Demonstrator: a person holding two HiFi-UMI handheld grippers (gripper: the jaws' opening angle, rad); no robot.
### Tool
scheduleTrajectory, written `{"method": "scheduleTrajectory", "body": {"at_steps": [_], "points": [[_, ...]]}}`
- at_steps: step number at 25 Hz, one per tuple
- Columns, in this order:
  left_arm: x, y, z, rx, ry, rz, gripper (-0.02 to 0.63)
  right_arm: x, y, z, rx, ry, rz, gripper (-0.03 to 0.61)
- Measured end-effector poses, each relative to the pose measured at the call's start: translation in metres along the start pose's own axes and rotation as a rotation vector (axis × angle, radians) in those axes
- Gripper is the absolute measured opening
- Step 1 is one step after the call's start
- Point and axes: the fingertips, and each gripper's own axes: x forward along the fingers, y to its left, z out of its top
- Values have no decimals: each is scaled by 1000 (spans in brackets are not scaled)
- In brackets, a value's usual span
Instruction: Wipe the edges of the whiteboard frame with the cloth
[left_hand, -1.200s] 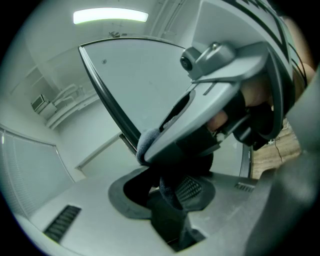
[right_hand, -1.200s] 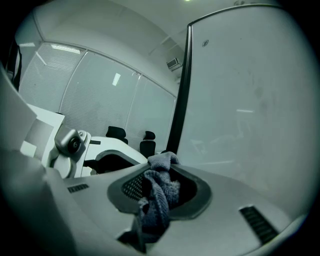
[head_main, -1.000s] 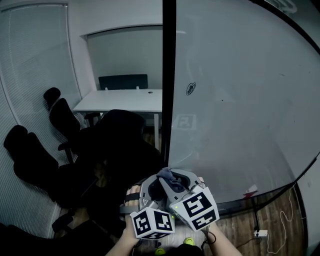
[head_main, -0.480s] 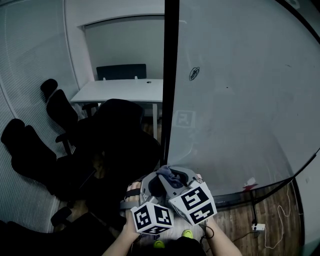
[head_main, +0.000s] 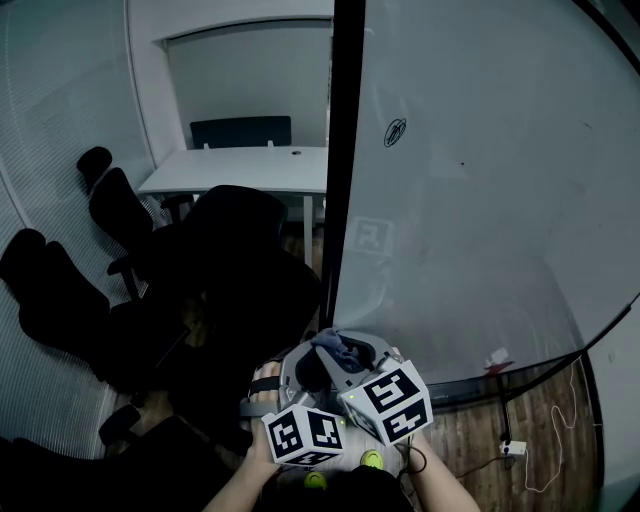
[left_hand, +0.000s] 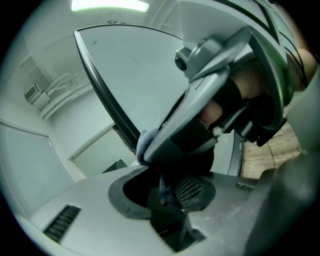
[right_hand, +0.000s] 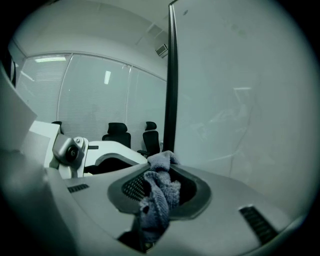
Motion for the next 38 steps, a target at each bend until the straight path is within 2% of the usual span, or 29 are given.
{"method": "scheduleTrajectory", "body": {"at_steps": [5, 11, 17, 22, 29, 38], "points": [[-3, 0, -1, -3, -36, 28, 121, -1, 3, 0, 22, -11, 17, 92], [-11, -1, 3, 17, -95, 71, 120, -7, 7, 1, -2, -69, 19, 94], [-40, -35, -2, 12, -114, 66, 115, -35, 30, -25, 2, -60, 50, 94], [-54, -65, -5, -9, -88, 67, 114, -55, 42, -46, 35, -60, 85, 95], [-77, -102, -7, -48, -5, 128, 112, -83, 62, -74, 53, -45, 189, 95], [-103, -161, 16, -63, 97, 194, 112, -142, 70, -109, 40, -45, 313, 95]]}}
